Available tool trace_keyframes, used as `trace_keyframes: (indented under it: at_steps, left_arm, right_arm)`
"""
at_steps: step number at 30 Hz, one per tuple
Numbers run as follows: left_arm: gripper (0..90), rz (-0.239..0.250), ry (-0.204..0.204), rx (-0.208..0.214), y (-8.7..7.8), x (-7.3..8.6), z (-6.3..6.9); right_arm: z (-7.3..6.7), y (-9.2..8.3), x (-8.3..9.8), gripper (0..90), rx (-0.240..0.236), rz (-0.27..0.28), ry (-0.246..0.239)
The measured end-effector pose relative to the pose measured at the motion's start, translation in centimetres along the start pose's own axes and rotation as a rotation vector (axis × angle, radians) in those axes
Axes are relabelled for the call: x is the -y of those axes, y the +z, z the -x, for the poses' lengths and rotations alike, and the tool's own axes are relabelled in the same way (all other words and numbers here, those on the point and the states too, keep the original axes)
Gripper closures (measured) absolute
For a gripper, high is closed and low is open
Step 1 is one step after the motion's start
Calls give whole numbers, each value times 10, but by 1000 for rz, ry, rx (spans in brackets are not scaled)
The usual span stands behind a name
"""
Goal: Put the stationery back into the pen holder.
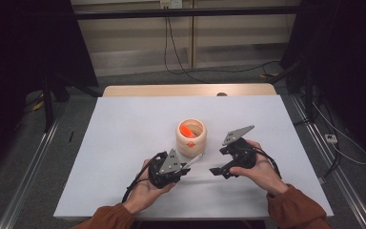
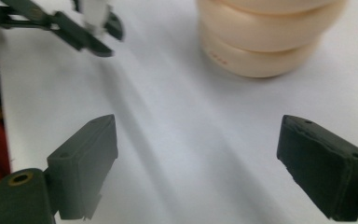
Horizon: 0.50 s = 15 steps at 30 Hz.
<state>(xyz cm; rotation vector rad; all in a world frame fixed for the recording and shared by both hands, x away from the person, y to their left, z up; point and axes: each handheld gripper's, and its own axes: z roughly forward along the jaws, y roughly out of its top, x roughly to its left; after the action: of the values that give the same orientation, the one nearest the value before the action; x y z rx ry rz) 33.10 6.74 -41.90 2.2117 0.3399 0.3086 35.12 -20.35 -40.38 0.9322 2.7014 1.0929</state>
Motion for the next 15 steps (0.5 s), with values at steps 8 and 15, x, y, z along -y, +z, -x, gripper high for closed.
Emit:
trace_keyframes:
  at_steps: [8, 15]
  left_arm:
    - [799, 9, -78, 52, -7, 0, -7]
    - [798, 44, -125, 69, -13, 1, -9]
  right_arm:
    - [5, -7, 18, 124, 14, 25, 52]
    - [9, -11, 29, 91, 79, 55, 92]
